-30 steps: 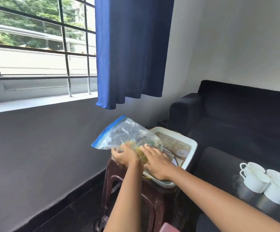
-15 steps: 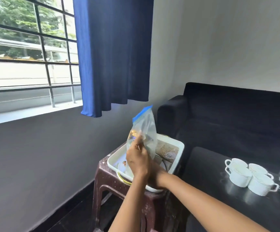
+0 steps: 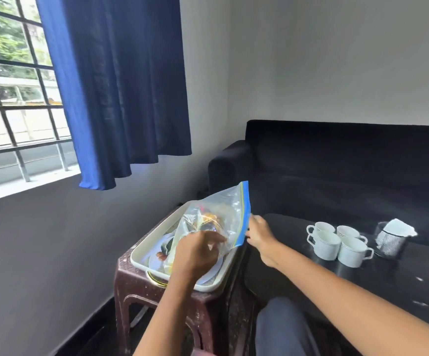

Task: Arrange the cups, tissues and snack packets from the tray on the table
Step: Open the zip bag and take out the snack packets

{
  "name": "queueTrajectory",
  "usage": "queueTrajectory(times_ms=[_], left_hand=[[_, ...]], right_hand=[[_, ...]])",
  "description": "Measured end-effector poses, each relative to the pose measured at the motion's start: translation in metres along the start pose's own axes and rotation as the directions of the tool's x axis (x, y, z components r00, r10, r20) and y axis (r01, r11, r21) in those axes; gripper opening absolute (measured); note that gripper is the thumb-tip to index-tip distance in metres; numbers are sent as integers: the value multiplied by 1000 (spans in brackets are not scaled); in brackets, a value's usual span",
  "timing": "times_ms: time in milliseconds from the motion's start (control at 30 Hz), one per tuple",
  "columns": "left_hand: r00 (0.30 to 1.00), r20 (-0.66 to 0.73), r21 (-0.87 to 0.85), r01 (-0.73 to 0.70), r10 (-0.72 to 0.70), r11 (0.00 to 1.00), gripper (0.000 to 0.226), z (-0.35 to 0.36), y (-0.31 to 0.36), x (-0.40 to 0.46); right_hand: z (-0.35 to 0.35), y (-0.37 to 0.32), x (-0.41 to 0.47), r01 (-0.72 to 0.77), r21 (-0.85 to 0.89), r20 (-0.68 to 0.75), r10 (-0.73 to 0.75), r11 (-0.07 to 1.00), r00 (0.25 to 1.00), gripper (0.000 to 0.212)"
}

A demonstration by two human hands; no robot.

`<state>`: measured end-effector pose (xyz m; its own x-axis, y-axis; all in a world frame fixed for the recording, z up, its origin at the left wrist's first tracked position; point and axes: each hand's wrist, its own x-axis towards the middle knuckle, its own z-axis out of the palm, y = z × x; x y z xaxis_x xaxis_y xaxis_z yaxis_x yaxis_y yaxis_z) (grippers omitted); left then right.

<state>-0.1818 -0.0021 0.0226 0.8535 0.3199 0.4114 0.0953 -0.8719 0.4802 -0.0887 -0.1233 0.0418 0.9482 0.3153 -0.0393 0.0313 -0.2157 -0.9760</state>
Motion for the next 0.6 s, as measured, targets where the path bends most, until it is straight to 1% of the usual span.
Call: queueTrajectory(times_ms=[67, 100, 133, 200, 233, 267, 300, 333, 400, 467, 533, 600], left_hand=[[995, 96, 28, -32, 29, 999, 30, -2, 2, 1], [988, 151, 51, -42, 34, 998, 31, -3, 5, 1], [978, 206, 73, -45, 29, 996, 31, -5, 8, 1], [948, 318, 67, -7, -15, 998, 29, -10, 15, 3], [932, 361, 15, 36, -39, 999, 31, -15, 19, 5], [924, 379, -69, 81, -49, 994, 36, -19, 23, 8], [931, 361, -143, 116, -57, 983, 39, -22, 25, 11], [947, 315, -195, 136, -69, 971, 37, -26, 29, 14], [980, 177, -180, 126, -94, 976, 25, -31, 36, 18], [993, 61, -185, 111, -101, 976, 18, -28, 45, 19], [993, 35, -241, 115, -110, 964, 18, -20, 56, 19], [991, 78, -240, 126, -110, 963, 24, -6, 67, 19]], right_hand=[[-4, -7, 2, -71, 126, -80, 81, 990, 994, 37], [-6, -8, 2, -80, 145, -119, 98, 986, 988, 39], [-7, -10, 1, -71, 114, -157, 88, 991, 984, 36], [-10, -10, -4, -40, 26, -209, 44, 999, 977, 20], [-10, -8, -6, -40, 4, -220, 40, 999, 975, 16], [-9, -5, -9, -48, -1, -231, 46, 999, 972, 19], [-8, -2, -13, -55, -2, -245, 53, 998, 968, 21], [-7, 0, -17, -60, 1, -255, 58, 998, 965, 22], [-3, 5, -23, -45, 27, -267, 51, 999, 962, 25], [-1, 10, -31, -26, 43, -251, 36, 999, 967, 25], [3, 18, -36, -8, 66, -245, 24, 998, 969, 25], [5, 25, -44, -12, 56, -237, 24, 998, 971, 22]])
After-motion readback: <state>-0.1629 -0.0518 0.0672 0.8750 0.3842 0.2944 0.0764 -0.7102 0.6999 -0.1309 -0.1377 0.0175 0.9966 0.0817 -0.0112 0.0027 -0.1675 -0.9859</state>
